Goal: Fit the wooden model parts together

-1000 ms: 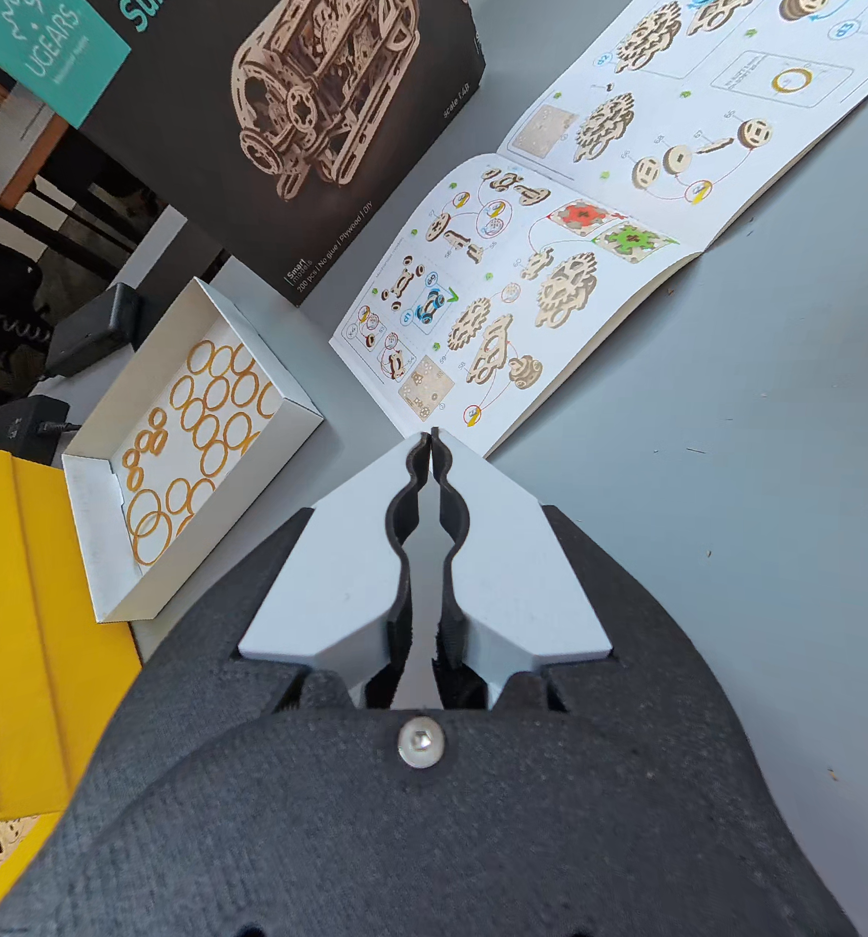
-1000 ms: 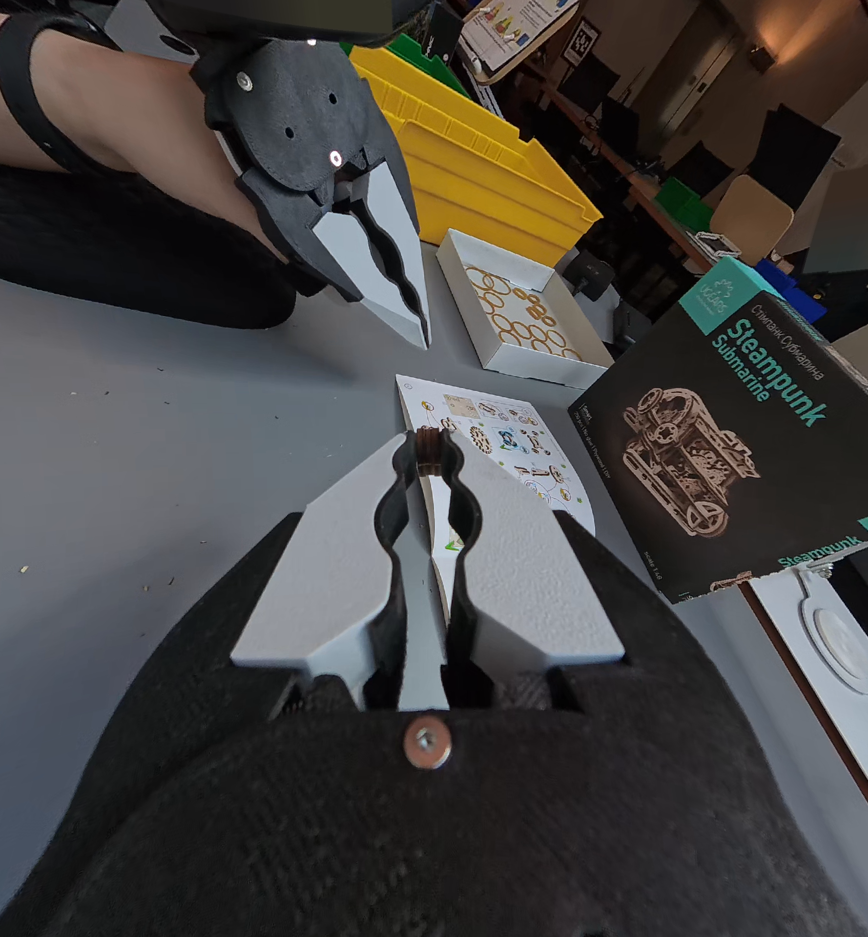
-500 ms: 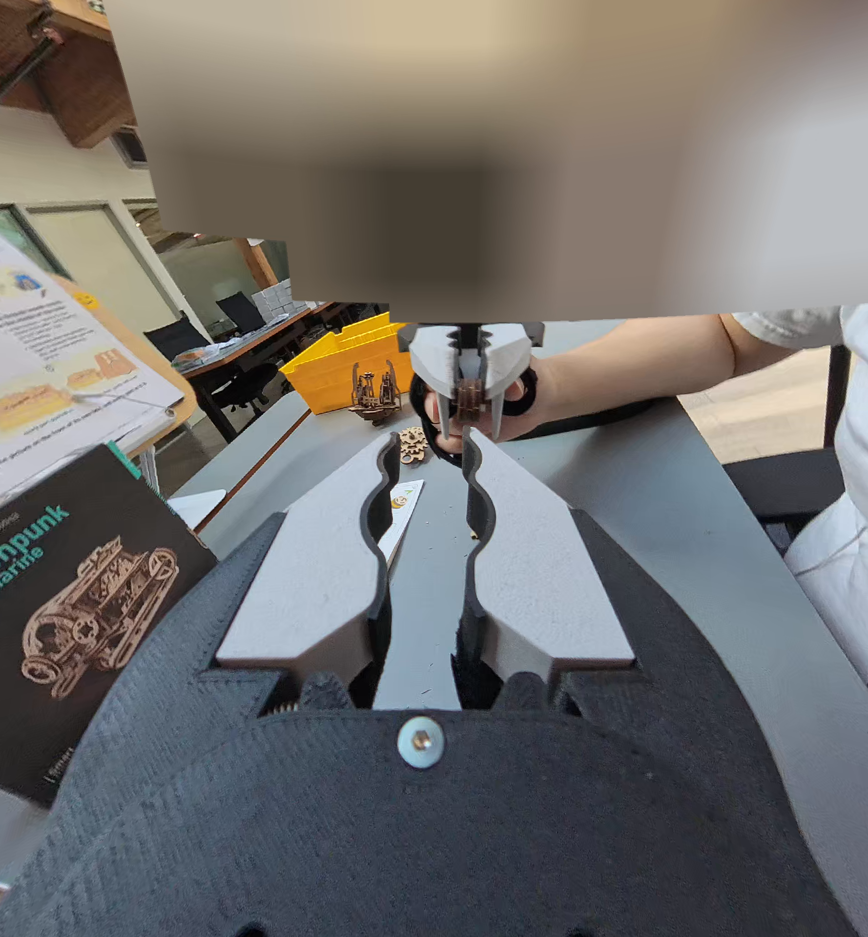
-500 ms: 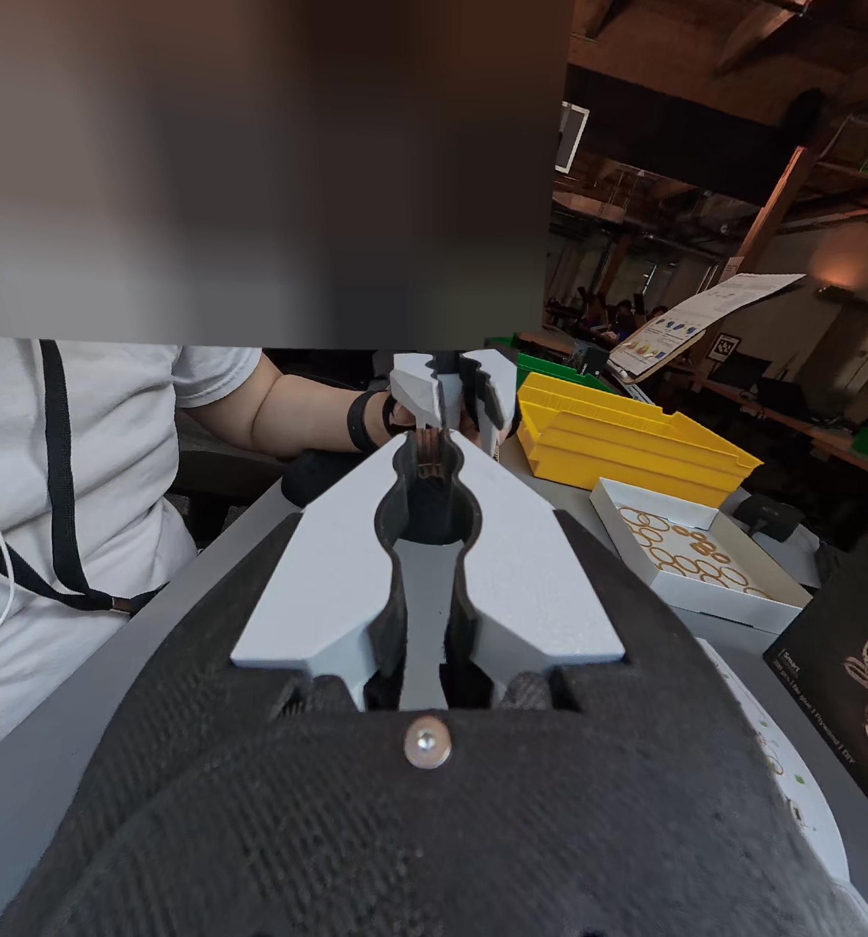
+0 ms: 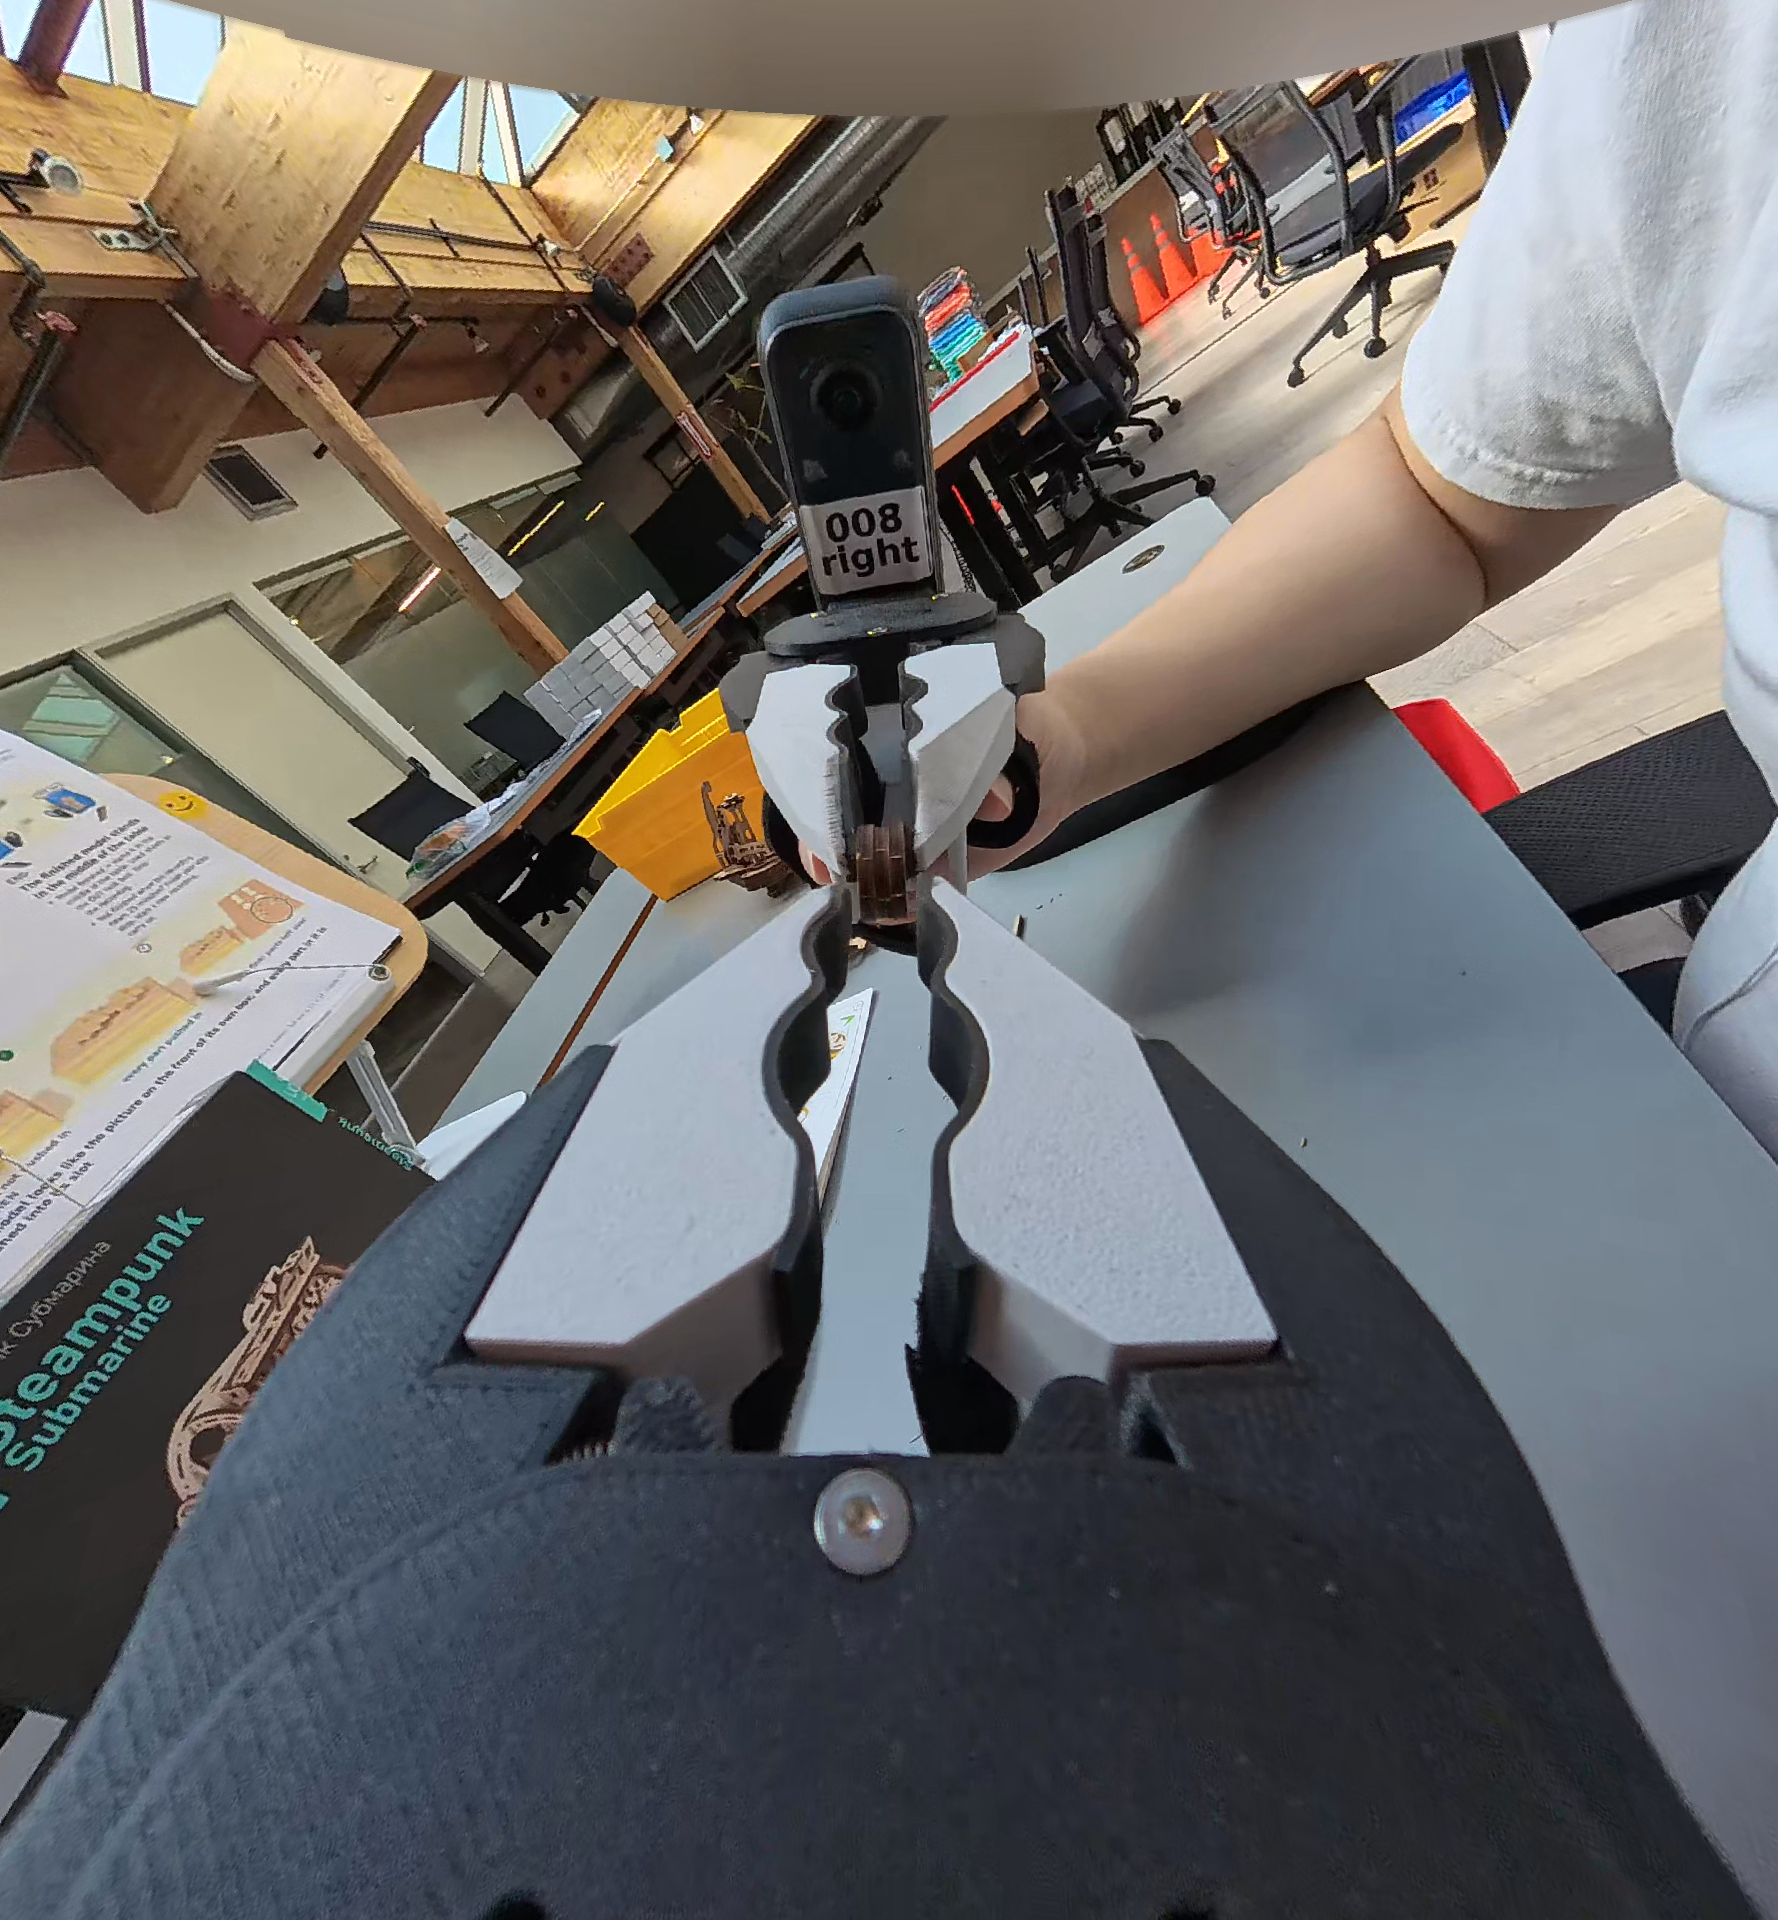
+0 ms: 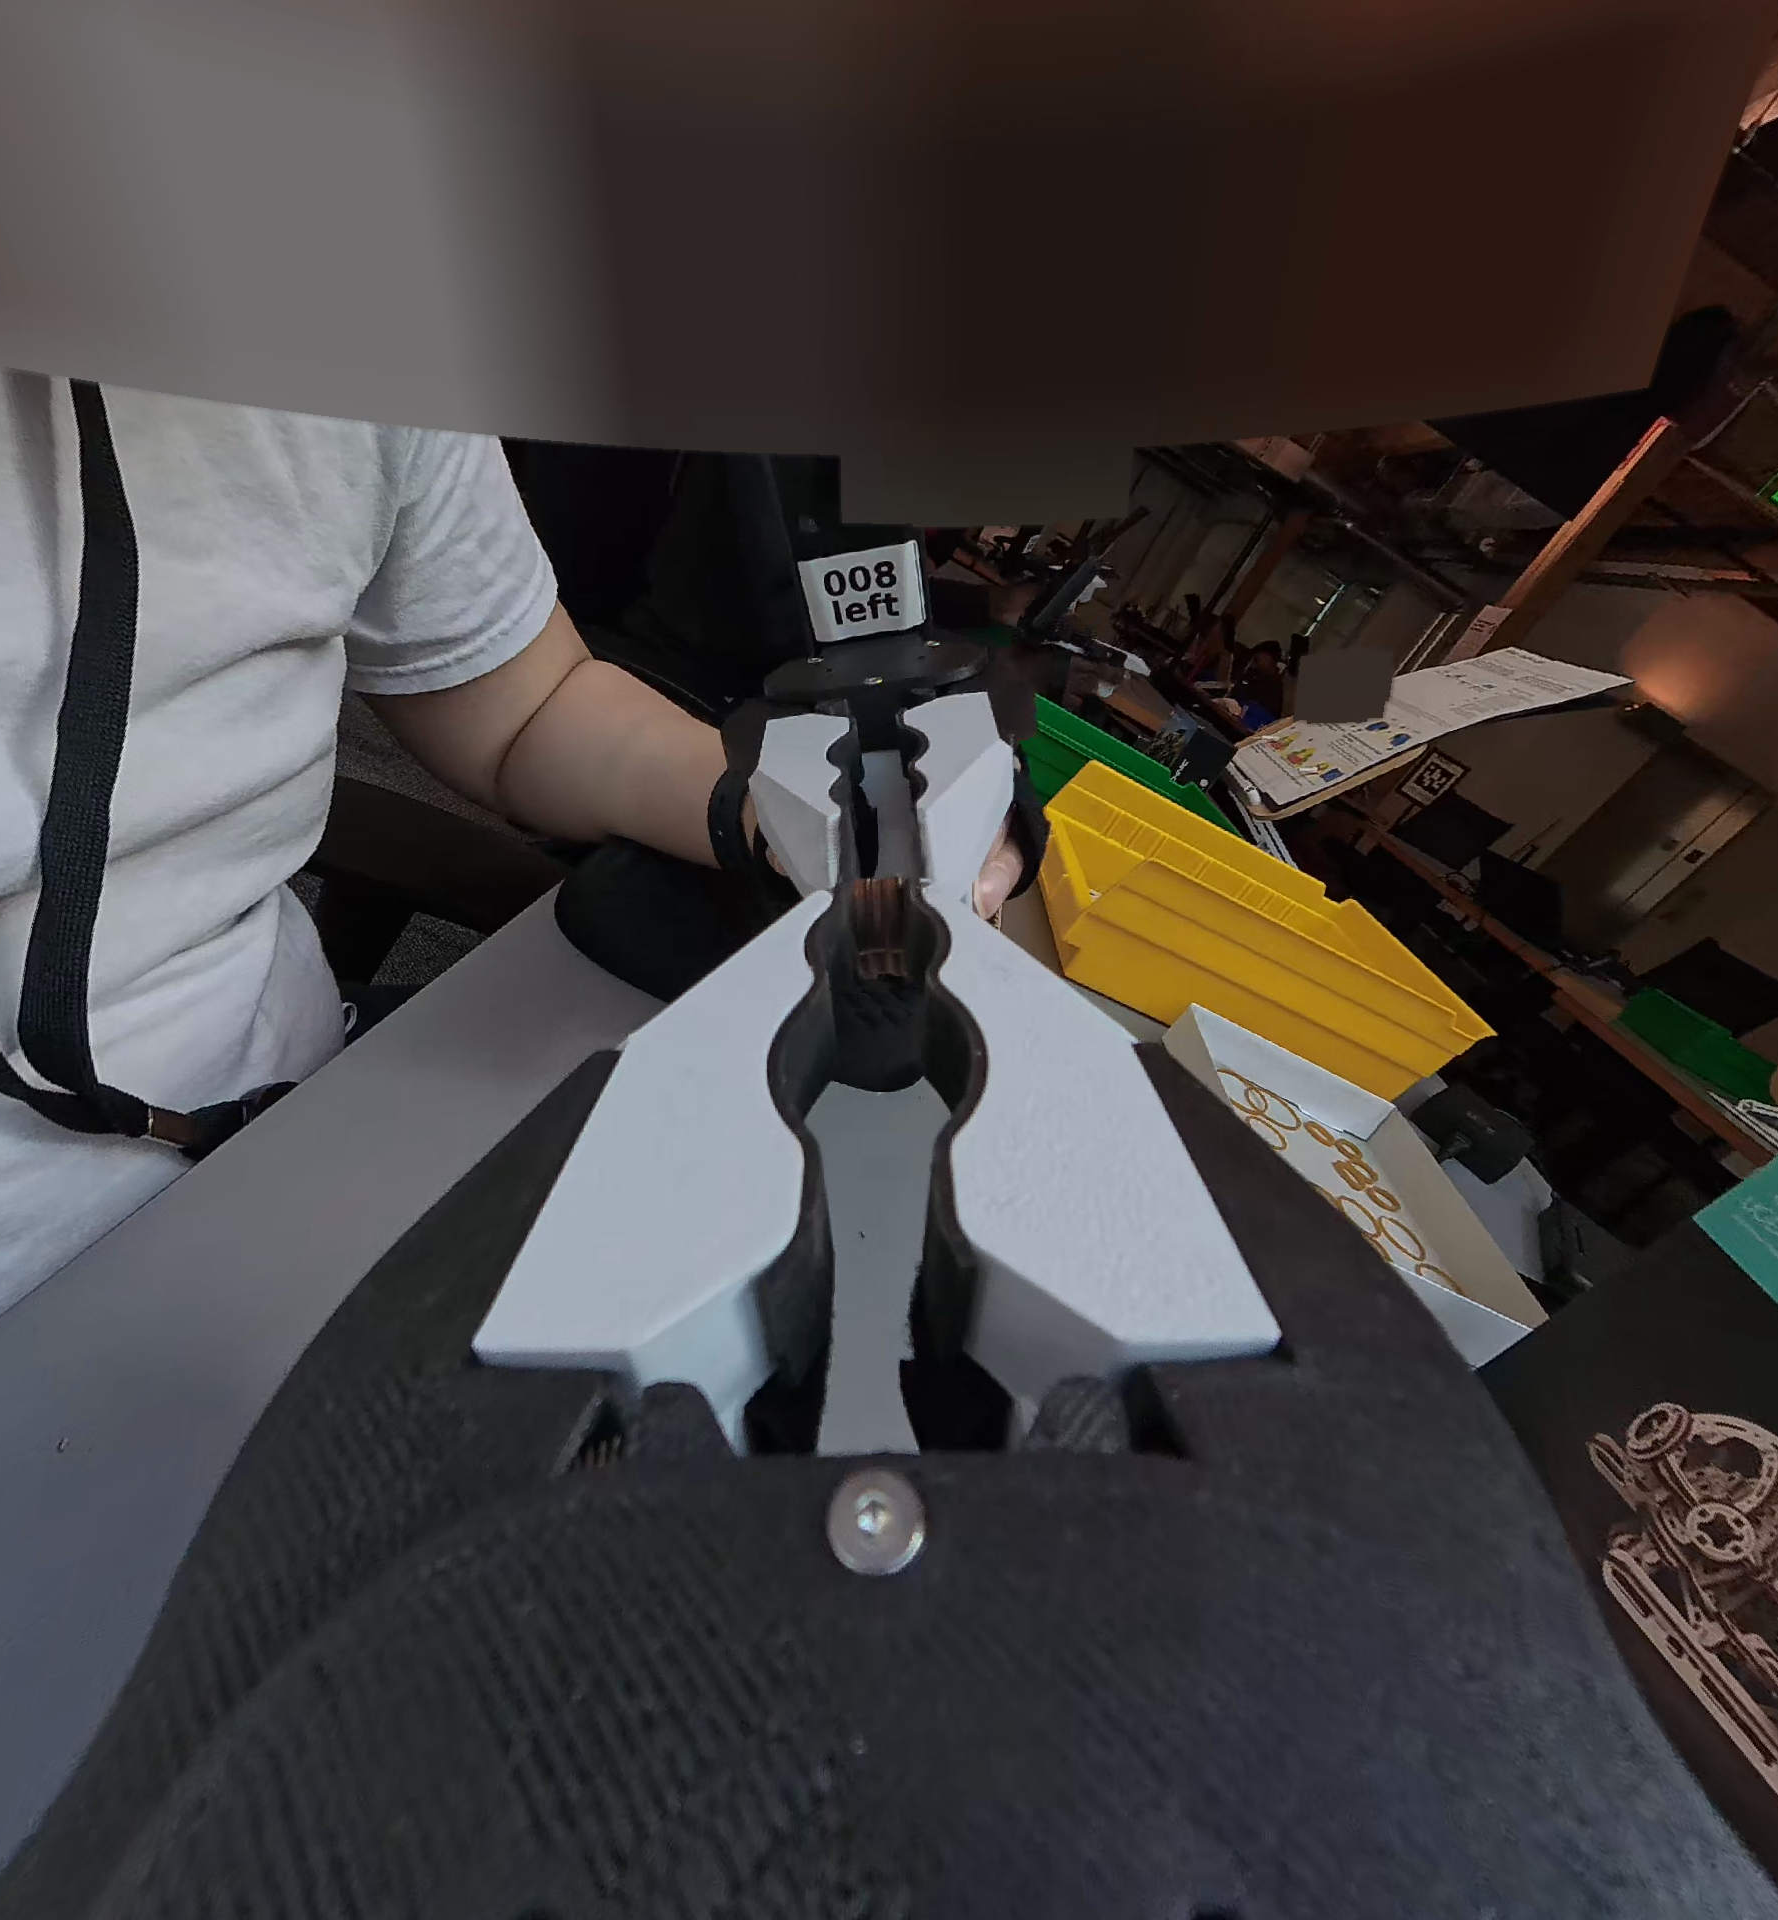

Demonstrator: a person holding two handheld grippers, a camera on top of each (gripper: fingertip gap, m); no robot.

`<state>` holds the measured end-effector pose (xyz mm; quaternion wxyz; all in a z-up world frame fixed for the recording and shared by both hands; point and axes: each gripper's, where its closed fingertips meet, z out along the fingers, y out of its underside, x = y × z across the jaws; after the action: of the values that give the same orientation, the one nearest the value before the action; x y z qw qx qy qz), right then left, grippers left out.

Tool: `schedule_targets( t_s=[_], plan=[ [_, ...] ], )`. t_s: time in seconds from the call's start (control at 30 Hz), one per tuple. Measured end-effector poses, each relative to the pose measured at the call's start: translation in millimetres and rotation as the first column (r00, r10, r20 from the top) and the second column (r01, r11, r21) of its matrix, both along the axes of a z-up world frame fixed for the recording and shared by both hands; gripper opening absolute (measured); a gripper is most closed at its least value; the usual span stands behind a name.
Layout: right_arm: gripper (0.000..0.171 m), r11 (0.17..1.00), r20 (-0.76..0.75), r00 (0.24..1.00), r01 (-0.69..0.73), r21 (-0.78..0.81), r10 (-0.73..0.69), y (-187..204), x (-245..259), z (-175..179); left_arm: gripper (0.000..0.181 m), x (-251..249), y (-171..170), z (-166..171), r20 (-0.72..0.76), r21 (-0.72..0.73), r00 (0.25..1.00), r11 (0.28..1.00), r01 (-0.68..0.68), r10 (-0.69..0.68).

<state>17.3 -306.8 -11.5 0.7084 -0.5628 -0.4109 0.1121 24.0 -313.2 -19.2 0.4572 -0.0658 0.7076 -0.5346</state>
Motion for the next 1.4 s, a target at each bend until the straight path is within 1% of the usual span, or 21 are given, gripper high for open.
schedule_targets(
  t_s=[0.1, 0.37, 0.5, 0.63, 0.7, 0.8, 0.9, 0.97, 1.07, 1.17, 1.27, 1.4],
  plan=[
    [0.008, 1.0, 0.018, 1.0, 0.006, -0.01, -0.006, 2, -1, -4, 0.007, 0, -1, -4, 0.003, 0.033, 1.0, 0.999, -0.005, 0.005],
    [0.008, 0.999, 0.033, 0.999, 0.041, -0.006, -0.041, 4, 0, -3, 0.007, 3, 1, -4, 0.004, 0.07, 0.999, 0.997, -0.035, 0.035],
    [0.008, 0.998, 0.052, 0.997, 0.062, -0.029, -0.061, 4, 1, -4, 0.007, 3, 0, -4, -0.026, 0.061, 0.999, 0.998, -0.026, 0.028],
    [0.008, 0.996, 0.023, 0.999, 0.032, -0.081, -0.031, 1, -1, -5, 0.007, 1, -3, -6, -0.055, 0.057, 0.998, 0.998, -0.007, 0.01],
    [0.008, 0.997, 0.024, 0.999, 0.038, -0.065, -0.037, 1, -1, -4, 0.007, 1, -3, -4, -0.041, 0.049, 0.999, 0.999, -0.009, 0.011],
    [0.008, 0.998, -0.014, 1.0, 0.007, -0.068, -0.008, 0, -2, 1, 0.007, -1, -3, 1, -0.014, 0.026, 1.0, 1.0, 0.003, -0.003],
    [0.011, 1.0, 0.039, 0.999, 0.013, -0.006, -0.013, -4, -3, 2, 0.007, -1, -3, 2, 0.016, 0.033, 1.0, 0.999, -0.004, 0.003],
    [0.012, 1.0, 0.029, 0.999, 0.02, 0.012, -0.021, -5, -1, 5, 0.007, -3, -2, 5, 0.027, 0.02, 1.0, 1.0, 0.0, 0.0],
    [0.011, 1.0, 0.001, 1.0, 0.018, 0.011, -0.018, -7, 2, 10, 0.007, -4, -1, 8, 0.023, -0.006, 1.0, 1.0, 0.009, -0.009],
    [0.012, 0.999, 0.021, 0.999, 0.03, 0.013, -0.03, -5, 2, 8, 0.007, -5, -2, 9, 0.029, -0.011, 0.999, 1.0, 0.016, -0.016],
    [0.008, 0.999, 0.024, 0.999, 0.031, 0.004, -0.032, -5, 1, 6, 0.007, -4, -2, 7, 0.024, -0.01, 1.0, 1.0, 0.017, -0.017],
    [0.008, 0.998, 0.041, 0.998, 0.046, -0.037, -0.045, -4, 1, 3, 0.007, -4, -2, 5, -0.006, -0.023, 0.999, 0.999, 0.036, -0.037]
  ],
)
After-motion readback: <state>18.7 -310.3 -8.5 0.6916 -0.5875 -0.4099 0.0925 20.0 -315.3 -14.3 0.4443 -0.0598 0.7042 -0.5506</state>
